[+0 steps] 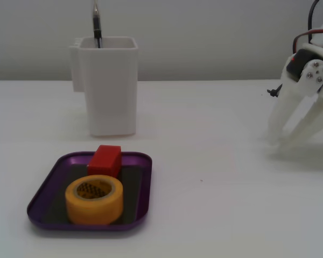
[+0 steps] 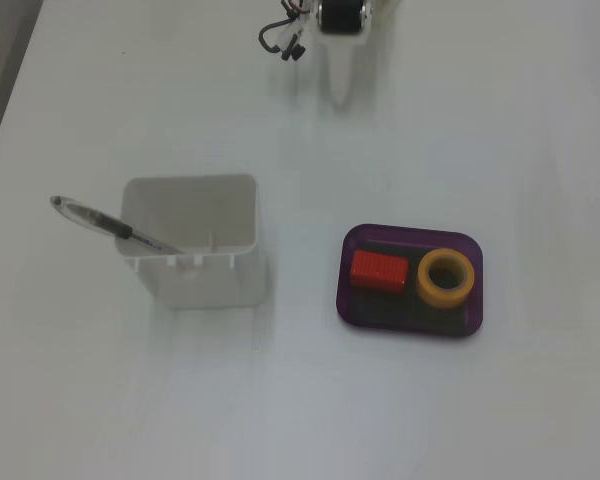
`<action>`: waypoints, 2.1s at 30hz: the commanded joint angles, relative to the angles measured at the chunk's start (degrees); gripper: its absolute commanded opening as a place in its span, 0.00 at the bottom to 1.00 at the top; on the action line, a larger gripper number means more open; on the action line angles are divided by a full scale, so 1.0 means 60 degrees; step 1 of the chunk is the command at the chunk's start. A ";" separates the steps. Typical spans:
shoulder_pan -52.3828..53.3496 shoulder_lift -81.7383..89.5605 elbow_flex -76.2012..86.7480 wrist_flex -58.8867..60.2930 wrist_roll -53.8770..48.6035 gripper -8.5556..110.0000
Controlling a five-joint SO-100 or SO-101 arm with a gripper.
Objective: Remove the cube from the box.
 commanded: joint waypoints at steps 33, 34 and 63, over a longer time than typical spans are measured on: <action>-0.0044 0.0615 -0.0469 -0.1201 0.0029 0.07; -0.0044 0.0615 -0.0703 -0.1318 0.0029 0.07; -0.2754 -1.4487 -1.4429 -0.0674 0.0806 0.15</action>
